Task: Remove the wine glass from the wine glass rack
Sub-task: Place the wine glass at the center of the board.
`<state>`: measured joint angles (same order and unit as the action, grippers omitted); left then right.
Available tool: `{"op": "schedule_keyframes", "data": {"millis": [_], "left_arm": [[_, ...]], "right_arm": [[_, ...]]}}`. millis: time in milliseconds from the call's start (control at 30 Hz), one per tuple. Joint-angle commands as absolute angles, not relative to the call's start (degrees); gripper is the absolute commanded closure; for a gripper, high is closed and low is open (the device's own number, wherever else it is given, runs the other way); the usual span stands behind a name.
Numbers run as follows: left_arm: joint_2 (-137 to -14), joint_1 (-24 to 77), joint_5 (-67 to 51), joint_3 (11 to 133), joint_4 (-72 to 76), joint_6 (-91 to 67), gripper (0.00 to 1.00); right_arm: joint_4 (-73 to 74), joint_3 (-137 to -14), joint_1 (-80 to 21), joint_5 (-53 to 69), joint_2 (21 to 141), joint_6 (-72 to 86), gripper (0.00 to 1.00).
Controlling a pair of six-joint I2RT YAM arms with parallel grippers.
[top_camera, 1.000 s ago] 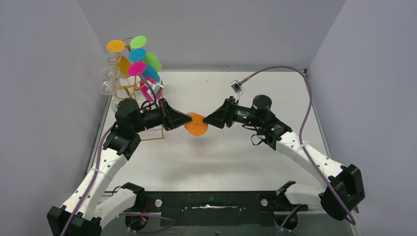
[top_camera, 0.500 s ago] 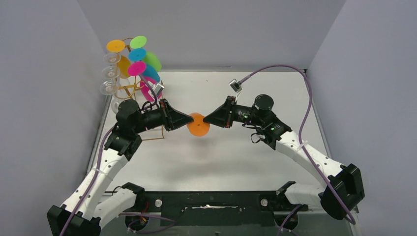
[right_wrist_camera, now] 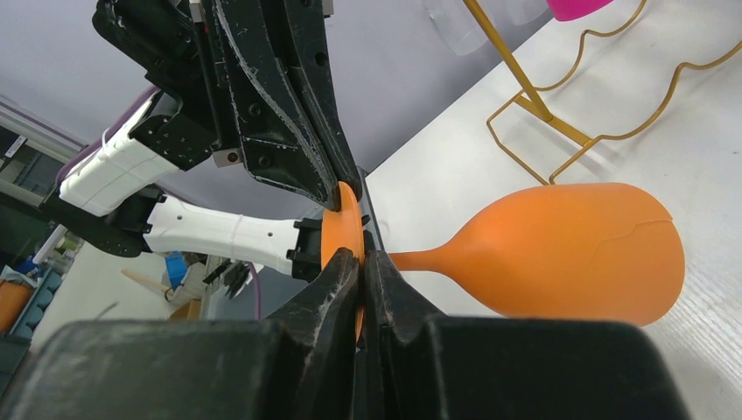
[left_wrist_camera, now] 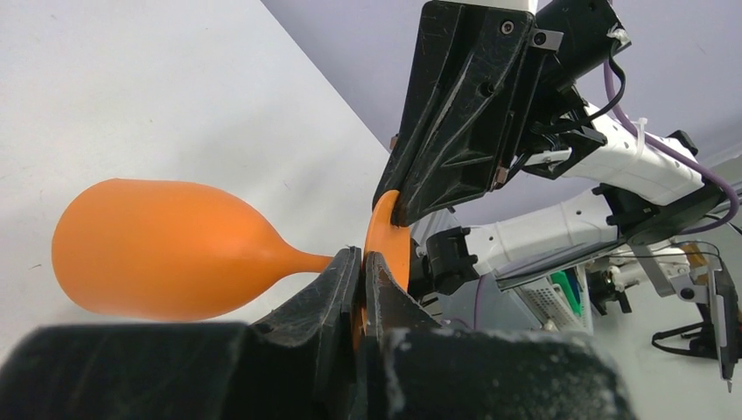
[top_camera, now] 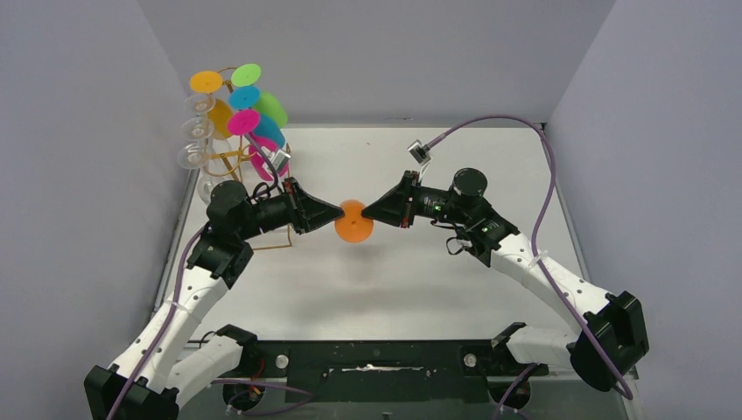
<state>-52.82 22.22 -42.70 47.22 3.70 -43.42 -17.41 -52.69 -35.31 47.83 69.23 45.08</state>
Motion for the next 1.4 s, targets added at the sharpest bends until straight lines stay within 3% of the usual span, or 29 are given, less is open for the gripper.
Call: {"op": "schedule_keyframes", "data": {"millis": [0,167,333,567,733,967,1033,1133,1167,1267,1367], "left_arm": [[-53.0,23.3,-41.9,48.1,5.9,-43.8,0.92],[-53.5,23.4,-42.5,47.9,5.0,-44.0,0.50],[-53.6,23.5,-45.2,45.3,7.0,-46.1,0.46],[-54.7,23.9,-46.4,39.1,25.0,-57.8,0.64],[-55.6,24.3,-46.1,39.3,27.9,-59.2,0.65],[-55.7,24.9,-49.9,39.5,26.4,-57.0,1.00],[-54.4,24.9,-51.0,39.7,21.2,-53.2,1.00],[-51.5,24.9,-51.9,38.8,16.8,-46.6,1.00],[-50.2,24.9,-52.0,38.5,15.4,-43.7,1.00],[-46.5,25.0,-53.0,36.5,13.7,-35.5,1.00],[-42.7,25.2,-59.2,32.5,18.3,-27.4,1.00]], "right_arm": [[-22.7,-53.1,-36.6,45.6,67.3,43.6,1.00],[-21.1,-52.3,-36.8,40.4,65.0,40.9,1.00],[-20.8,-51.0,-36.9,35.9,62.6,38.1,1.00],[-24.5,-49.2,-37.1,37.0,61.6,38.4,1.00],[-24.6,-49.2,-37.1,38.2,61.8,38.5,1.00],[-26.4,-48.8,-37.1,38.5,61.7,39.1,1.00],[-24.8,-49.2,-37.1,39.3,61.3,38.2,0.90],[-17.1,-51.8,-36.9,36.7,59.7,33.4,0.45],[-14.9,-52.3,-36.8,34.8,58.9,32.1,0.38],[-7.5,-53.2,-36.2,23.4,55.8,29.2,0.23],[0.6,-54.3,-34.0,9.3,53.4,28.6,0.15]]}}
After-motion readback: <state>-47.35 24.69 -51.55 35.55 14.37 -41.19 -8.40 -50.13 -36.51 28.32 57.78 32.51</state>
